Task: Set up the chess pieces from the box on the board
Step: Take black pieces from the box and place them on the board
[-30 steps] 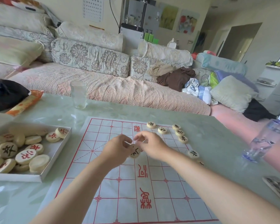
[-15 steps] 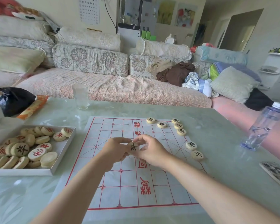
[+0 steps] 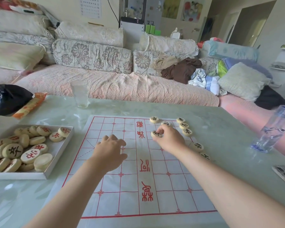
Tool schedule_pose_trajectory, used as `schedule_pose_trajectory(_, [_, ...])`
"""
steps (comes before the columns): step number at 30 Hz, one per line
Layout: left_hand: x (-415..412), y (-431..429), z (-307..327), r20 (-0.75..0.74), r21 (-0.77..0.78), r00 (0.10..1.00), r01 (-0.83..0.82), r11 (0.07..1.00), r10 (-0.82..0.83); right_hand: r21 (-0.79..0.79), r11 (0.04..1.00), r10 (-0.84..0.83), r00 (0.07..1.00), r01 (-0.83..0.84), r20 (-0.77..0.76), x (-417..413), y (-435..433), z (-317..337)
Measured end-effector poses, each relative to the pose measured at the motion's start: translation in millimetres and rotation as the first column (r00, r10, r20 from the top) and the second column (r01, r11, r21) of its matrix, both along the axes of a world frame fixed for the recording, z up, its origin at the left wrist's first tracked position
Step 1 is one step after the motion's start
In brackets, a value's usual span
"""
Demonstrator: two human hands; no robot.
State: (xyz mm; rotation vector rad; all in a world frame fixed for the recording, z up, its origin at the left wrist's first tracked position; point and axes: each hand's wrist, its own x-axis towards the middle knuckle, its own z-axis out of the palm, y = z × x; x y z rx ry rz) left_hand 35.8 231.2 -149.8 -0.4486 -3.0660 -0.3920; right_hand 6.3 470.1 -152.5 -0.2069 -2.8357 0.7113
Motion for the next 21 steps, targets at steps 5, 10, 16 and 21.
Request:
schedule_pose_trajectory(5, [-3.9,-1.7,-7.7,0.061,-0.055,0.997,0.046,0.997,-0.042,0.002,0.996,-0.085,0.996,0.086,-0.033,-26.8,18.2,-8.1])
schedule_pose_trajectory(10, [-6.5,-2.2,-7.0,0.069,-0.061,0.996,0.055,0.997,-0.051,0.013,0.997,-0.08,0.995,0.081,-0.054,-38.0,16.2,-18.2])
schedule_pose_trajectory(16, [-5.4,-5.2,-8.0,0.061,-0.064,0.997,0.056,0.996,-0.052,0.144,0.989,-0.04,0.999,0.038,0.009,-34.3,14.2,-14.9])
schedule_pose_trajectory(21, [-4.5,-10.0,-4.4,0.058,-0.036,0.998,0.035,0.999,-0.033,0.098,0.994,0.049,0.998,-0.045,-0.038,-22.0,-7.3,-0.2])
